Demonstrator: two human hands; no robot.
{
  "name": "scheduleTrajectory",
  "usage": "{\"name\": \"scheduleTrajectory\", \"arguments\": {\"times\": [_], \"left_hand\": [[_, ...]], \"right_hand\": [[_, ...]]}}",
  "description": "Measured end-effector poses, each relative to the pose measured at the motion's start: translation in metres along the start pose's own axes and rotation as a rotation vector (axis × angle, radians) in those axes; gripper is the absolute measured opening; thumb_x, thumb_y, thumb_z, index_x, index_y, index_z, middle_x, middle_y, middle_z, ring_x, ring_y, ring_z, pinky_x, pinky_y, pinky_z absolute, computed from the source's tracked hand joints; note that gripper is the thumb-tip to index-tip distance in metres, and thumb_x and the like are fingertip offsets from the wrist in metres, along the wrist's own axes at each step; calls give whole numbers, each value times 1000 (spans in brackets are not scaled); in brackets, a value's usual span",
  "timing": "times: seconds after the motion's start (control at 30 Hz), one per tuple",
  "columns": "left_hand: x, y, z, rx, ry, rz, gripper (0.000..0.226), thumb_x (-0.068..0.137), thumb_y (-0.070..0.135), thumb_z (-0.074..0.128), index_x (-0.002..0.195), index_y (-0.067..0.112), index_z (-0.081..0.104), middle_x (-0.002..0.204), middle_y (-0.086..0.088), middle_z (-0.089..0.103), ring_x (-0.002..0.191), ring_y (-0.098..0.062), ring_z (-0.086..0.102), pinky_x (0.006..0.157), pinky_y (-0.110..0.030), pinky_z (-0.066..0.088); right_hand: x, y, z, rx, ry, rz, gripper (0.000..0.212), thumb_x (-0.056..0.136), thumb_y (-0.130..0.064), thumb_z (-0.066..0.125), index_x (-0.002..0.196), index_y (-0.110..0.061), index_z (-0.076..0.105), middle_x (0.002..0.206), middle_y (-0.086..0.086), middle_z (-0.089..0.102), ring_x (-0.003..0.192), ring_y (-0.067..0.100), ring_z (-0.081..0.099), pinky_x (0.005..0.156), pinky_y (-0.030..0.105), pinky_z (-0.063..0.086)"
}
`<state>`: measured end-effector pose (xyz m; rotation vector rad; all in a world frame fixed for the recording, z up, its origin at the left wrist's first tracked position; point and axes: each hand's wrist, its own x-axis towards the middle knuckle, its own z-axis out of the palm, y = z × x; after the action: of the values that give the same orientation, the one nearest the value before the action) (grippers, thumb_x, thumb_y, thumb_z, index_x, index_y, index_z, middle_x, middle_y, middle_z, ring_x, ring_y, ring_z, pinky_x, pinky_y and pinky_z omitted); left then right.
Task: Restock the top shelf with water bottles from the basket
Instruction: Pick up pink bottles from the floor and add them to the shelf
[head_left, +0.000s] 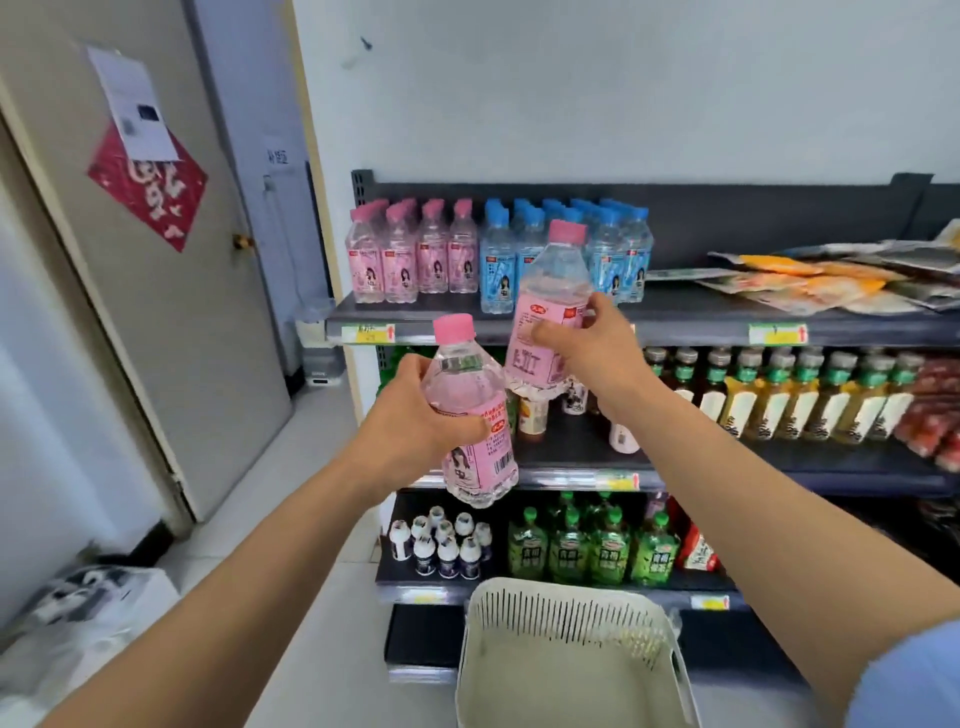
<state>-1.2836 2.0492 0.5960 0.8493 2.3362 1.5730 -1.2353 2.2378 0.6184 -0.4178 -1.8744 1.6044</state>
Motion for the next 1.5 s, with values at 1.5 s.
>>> {"name": "scheduleTrajectory", "arguments": {"times": [1.5], "left_hand": [[174,-61,-76,-94,39,-83,51,71,13,79,109,21,46,97,12,66,75,2,66,51,-8,48]], "right_hand": [[283,40,161,-298,-111,52,74,74,-7,79,131,-9,32,122,11,55,113,26,54,98,42,48]]}}
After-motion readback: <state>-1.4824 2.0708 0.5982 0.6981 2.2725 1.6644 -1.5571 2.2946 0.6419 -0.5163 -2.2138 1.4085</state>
